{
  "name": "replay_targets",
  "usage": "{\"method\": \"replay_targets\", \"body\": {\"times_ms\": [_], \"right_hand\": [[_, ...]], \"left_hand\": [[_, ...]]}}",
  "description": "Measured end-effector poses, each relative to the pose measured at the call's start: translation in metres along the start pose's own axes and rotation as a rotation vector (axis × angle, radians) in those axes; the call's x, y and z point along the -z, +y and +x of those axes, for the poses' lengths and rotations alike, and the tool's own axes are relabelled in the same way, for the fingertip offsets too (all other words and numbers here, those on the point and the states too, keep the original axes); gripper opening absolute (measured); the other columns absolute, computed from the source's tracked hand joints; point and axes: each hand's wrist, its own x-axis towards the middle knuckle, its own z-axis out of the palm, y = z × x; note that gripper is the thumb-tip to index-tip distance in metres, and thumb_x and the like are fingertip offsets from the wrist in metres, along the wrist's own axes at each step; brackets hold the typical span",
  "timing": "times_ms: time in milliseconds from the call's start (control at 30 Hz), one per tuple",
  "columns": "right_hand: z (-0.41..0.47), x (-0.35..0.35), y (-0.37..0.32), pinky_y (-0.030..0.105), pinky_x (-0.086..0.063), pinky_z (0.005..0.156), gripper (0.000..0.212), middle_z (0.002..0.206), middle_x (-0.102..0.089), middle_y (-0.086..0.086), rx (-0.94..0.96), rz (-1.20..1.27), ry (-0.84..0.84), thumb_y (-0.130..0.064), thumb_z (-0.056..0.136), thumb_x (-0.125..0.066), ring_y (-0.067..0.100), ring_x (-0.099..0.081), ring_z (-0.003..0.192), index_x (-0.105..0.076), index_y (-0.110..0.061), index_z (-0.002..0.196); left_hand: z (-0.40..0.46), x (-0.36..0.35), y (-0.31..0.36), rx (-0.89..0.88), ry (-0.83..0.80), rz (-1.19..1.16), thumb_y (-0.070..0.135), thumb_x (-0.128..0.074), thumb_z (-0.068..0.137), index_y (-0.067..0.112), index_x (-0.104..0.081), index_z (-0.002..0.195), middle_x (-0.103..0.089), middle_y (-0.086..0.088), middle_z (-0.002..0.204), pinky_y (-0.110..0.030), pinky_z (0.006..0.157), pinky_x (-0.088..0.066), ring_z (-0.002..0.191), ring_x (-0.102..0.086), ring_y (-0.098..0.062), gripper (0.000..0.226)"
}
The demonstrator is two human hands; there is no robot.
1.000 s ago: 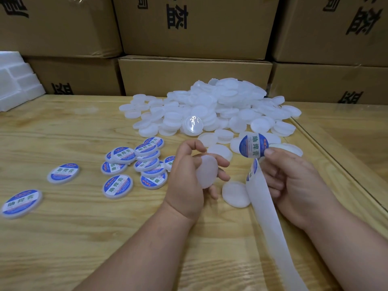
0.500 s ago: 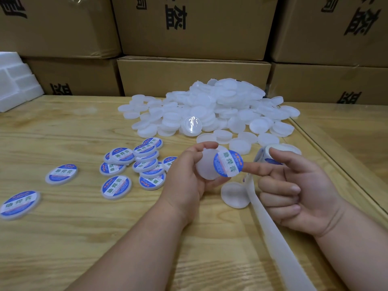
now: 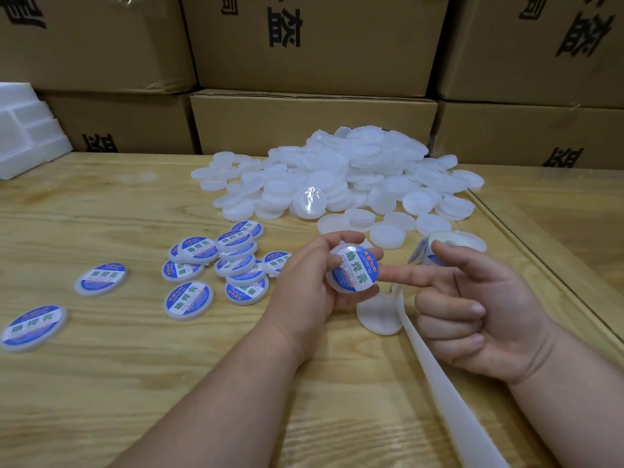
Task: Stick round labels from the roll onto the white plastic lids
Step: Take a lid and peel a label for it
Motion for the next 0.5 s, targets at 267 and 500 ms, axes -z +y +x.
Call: {"method": "replay_targets", "body": {"times_ms": [267, 500], "right_hand": [[-0.0001, 0.0001, 0.0010, 0.017, -0.022, 0.034, 0.079, 0.044, -0.023, -0.006, 0.009, 0.002, 0.001, -0.038, 0.079, -0.081, 0.008, -0.017, 0.040, -0.050, 0.002, 0.140], [-0.0006, 0.0004, 0.0012, 0.016, -0.021, 0.035, 0.072, 0.044, -0.022, -0.006, 0.016, -0.014, 0.013, -0.038, 0.077, -0.083, 0.008, -0.016, 0.040, -0.062, 0.000, 0.134]], "left_hand": [[-0.0007, -0.0016, 0.0007, -0.015, 0.007, 0.043, 0.017, -0.044, 0.077, 0.011, -0.066, 0.107, -0.075, -0.020, 0.106, -0.038, 0.071, -0.060, 0.104, -0.073, -0.030, 0.037], [-0.0016, -0.0031, 0.0001, -0.015, 0.029, 0.070, 0.002, -0.039, 0.089, 0.015, -0.069, 0.100, -0.076, -0.019, 0.105, -0.037, 0.071, -0.060, 0.103, -0.073, -0.030, 0.035]]}}
